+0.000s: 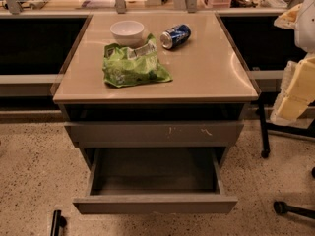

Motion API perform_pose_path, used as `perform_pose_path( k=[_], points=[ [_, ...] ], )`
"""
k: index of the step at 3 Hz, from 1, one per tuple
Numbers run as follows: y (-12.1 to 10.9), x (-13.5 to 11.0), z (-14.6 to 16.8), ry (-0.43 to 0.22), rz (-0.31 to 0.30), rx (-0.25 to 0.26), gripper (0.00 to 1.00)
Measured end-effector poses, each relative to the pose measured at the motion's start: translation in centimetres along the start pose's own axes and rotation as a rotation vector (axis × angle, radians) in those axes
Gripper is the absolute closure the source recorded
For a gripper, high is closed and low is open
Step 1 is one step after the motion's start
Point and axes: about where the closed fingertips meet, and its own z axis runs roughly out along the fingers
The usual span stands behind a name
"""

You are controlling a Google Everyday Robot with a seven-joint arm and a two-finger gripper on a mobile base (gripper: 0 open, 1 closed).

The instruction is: Close middle drawer

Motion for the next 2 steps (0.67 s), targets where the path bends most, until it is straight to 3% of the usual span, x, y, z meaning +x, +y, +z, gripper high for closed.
perform_pose_path(
  k=[2],
  points=[
    [0.9,0.6,1.5,-0.028,0.020,0.003,0.00]
  ],
)
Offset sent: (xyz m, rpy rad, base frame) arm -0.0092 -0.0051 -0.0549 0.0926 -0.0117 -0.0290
